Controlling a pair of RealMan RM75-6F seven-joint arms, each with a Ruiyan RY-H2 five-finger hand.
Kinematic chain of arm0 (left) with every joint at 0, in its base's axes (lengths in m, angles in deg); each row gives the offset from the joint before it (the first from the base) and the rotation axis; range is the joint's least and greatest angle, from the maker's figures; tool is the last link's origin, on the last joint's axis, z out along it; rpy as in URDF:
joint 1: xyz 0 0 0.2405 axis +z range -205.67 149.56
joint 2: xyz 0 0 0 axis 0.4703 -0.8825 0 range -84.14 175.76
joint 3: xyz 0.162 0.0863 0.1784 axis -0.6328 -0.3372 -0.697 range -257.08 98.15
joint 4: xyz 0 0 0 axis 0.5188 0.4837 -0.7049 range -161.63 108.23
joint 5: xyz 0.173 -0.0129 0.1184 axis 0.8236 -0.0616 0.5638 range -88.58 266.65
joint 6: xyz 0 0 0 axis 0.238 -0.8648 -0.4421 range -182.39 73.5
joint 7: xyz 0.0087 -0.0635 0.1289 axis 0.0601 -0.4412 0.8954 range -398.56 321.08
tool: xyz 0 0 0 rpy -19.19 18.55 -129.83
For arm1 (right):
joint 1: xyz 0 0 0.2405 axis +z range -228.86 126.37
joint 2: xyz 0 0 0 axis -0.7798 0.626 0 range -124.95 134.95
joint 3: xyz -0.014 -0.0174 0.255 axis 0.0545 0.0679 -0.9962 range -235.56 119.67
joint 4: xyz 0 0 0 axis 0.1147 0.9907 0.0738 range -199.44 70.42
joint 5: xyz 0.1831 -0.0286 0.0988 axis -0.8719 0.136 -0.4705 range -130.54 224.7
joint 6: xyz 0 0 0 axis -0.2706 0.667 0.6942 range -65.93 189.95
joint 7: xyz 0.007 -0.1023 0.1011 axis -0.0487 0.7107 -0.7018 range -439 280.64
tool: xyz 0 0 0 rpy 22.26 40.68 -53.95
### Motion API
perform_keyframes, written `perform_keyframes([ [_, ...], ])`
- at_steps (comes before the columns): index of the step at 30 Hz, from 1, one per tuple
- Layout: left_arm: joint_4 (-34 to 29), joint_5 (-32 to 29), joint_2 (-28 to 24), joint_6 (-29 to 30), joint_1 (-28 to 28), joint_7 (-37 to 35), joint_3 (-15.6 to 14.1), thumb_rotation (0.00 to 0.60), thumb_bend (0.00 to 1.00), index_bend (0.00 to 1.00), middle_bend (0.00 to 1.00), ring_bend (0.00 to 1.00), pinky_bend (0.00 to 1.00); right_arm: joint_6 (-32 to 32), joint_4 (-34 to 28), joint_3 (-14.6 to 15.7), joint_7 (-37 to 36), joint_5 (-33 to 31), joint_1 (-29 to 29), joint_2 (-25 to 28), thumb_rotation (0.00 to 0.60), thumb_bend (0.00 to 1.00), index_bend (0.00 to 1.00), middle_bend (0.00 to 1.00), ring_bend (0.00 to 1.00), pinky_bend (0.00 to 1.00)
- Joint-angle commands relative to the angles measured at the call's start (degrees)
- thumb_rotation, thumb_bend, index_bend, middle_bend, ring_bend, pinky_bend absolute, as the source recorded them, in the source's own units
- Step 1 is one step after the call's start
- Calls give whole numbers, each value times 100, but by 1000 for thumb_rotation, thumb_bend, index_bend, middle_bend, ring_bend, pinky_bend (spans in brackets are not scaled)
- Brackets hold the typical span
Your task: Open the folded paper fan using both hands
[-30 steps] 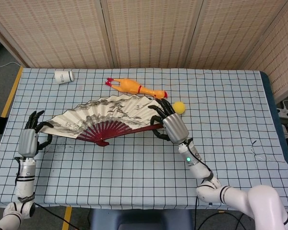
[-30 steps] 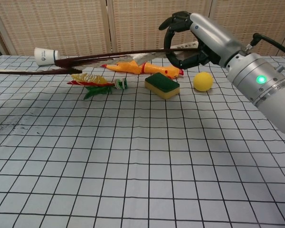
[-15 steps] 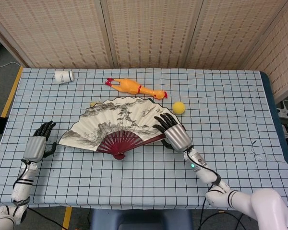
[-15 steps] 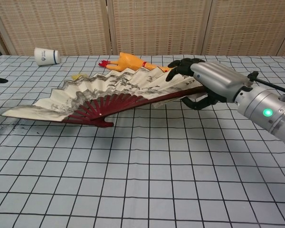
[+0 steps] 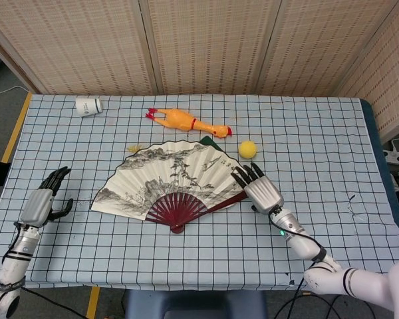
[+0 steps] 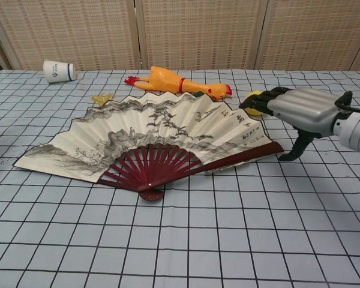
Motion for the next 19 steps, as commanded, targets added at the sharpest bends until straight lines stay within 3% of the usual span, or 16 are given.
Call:
perform_keyframes([
  [1, -1242, 20, -917, 273, 241, 508, -43, 600, 466, 0, 0, 0, 142, 1251, -670, 39, 35, 385, -597, 281, 600, 61, 0, 0, 0, 0],
  [4, -1856, -284, -1221, 771, 524, 2138, 160, 600, 459, 0, 0, 0, 136, 2567, -304, 224, -365, 1138, -1189, 128, 600, 62, 0, 0, 0, 0],
  [6, -2174, -547, -1190, 1276, 709, 3531, 377, 586, 456, 0, 0, 0, 130, 3013, -11, 236, -254, 1107, -1531, 43, 600, 63, 0, 0, 0, 0],
  [7, -2333, -570, -1184, 1439, 762, 3887, 414, 579, 456, 0, 0, 0, 129, 3164, 126, 191, -178, 1048, -1647, -9, 600, 64, 0, 0, 0, 0],
  [9, -2657, -424, -1258, 1654, 841, 4214, 359, 568, 455, 0, 0, 0, 123, 3339, 416, 111, -133, 896, -1853, -112, 600, 64, 0, 0, 0, 0],
  [13, -2875, 31, -1278, 2096, 942, 4789, 216, 574, 454, 0, 0, 0, 110, 3099, 594, 33, -772, 658, -2020, -26, 600, 65, 0, 0, 0, 0],
  [19, -2897, 20, -1203, 1958, 938, 4854, 230, 569, 413, 0, 0, 0, 53, 3314, 896, -134, -1249, 956, -2031, -39, 600, 64, 0, 0, 0, 0],
])
